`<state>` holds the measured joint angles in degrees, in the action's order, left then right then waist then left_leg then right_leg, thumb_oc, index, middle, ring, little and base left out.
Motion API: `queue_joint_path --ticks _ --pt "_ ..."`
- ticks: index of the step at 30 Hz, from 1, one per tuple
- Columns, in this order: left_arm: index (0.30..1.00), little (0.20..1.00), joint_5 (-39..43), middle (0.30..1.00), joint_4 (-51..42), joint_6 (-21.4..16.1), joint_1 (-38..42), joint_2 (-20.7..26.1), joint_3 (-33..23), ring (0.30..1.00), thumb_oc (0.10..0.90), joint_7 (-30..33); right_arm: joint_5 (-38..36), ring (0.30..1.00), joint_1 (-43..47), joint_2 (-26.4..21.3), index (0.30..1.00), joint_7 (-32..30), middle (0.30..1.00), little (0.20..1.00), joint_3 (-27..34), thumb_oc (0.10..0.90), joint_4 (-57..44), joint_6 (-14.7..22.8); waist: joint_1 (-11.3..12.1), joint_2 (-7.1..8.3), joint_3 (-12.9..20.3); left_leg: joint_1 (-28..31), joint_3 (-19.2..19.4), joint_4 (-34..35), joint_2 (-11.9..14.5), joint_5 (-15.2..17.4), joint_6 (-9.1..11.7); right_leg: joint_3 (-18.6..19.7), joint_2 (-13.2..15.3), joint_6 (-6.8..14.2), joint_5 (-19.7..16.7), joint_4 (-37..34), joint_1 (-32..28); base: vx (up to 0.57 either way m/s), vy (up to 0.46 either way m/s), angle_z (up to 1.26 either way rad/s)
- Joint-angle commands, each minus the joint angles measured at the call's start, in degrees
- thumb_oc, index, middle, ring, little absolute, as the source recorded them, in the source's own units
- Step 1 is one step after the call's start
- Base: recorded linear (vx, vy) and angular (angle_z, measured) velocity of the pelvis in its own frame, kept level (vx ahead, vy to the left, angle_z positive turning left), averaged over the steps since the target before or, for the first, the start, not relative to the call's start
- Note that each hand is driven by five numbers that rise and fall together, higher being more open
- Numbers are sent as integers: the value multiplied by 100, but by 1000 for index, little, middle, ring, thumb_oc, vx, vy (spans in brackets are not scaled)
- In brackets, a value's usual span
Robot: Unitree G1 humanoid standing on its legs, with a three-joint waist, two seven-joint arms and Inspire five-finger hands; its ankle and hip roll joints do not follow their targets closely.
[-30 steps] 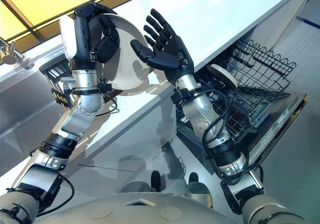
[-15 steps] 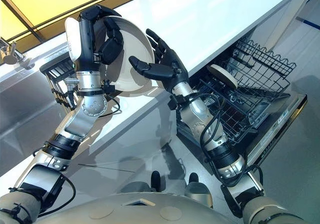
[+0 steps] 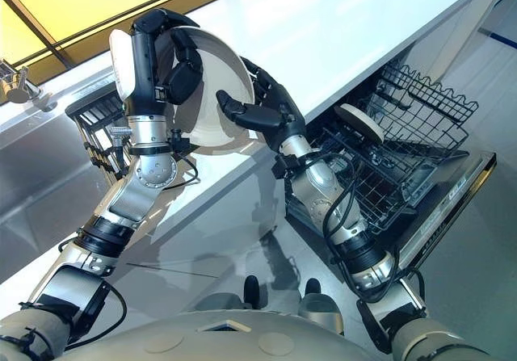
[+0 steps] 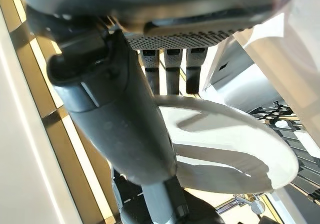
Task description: Pick up plates and place into dishwasher.
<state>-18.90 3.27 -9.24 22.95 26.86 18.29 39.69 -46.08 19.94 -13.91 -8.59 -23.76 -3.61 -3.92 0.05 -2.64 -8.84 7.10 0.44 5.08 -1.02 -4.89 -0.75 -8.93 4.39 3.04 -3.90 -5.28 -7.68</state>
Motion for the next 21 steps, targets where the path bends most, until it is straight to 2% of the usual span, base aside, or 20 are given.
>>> queue_joint_path --ticks 1,7,9,10,11,13,14,15,18,21 --pt "300 200 233 300 -264 -666 623 -207 371 300 100 -108 -57 300 235 551 300 -1 300 200 68 100 -264 682 112 -57 605 181 -56 -8 -9 794 57 -245 -297 -16 943 399 38 0 0 0" --pt "300 200 738 300 -346 -993 449 -357 432 300 100 -442 -75 300 143 538 300 -57 300 200 107 100 -276 774 109 -46 593 189 -56 -8 -9 793 50 -230 -301 -9 934 387 29 6 -5 3" --pt "300 200 1434 300 -420 -1322 374 -498 480 300 100 -927 -92 300 96 547 300 -75 300 200 150 100 -286 816 101 -40 588 193 -57 -8 -4 792 43 -216 -303 -7 927 378 24 0 0 0" --pt "349 258 1637 349 -444 -1439 331 -571 491 349 158 -1141 -81 300 72 564 300 -69 300 200 155 100 -268 848 101 -39 588 195 -52 -8 0 792 42 -215 -302 0 923 380 27 0 0 0" --pt "420 340 2149 420 -459 -1624 312 -626 553 420 240 -1428 -95 300 55 565 300 -74 300 200 158 100 -270 871 91 -37 585 196 -48 -8 -1 794 38 -208 -306 2 918 380 30 0 0 0" --pt "582 529 3051 582 -548 -1745 226 -868 668 582 429 -2170 -104 300 37 603 300 -127 300 200 159 100 -267 971 78 -37 578 204 -44 -8 5 798 33 -190 -311 4 913 379 32 0 0 0" --pt "606 557 3413 606 -594 -1747 194 -948 726 606 457 -2436 -108 300 39 617 300 -159 300 200 153 100 -267 1001 72 -37 572 209 -37 -8 10 799 35 -185 -312 8 905 375 30 0 0 0" --pt "900 900 3990 900 -642 -1679 146 -1078 800 900 800 -2869 -125 300 42 625 300 -210 300 200 152 100 -279 1062 54 -37 563 214 -23 -8 14 805 36 -172 -316 12 898 368 29 0 0 0" --pt "900 900 5047 900 -677 -1556 88 -1272 866 900 800 -3496 -101 300 86 639 300 -333 300 200 197 100 -284 1158 20 -42 547 221 7 -8 24 808 43 -152 -323 17 884 351 27 -11 -5 -2" --pt "900 900 5706 900 -751 -1375 31 -1398 849 900 800 -3755 -84 300 114 607 300 -436 300 200 304 100 -302 1260 0 -42 545 225 32 -8 28 809 46 -131 -333 24 865 319 18 0 0 0"
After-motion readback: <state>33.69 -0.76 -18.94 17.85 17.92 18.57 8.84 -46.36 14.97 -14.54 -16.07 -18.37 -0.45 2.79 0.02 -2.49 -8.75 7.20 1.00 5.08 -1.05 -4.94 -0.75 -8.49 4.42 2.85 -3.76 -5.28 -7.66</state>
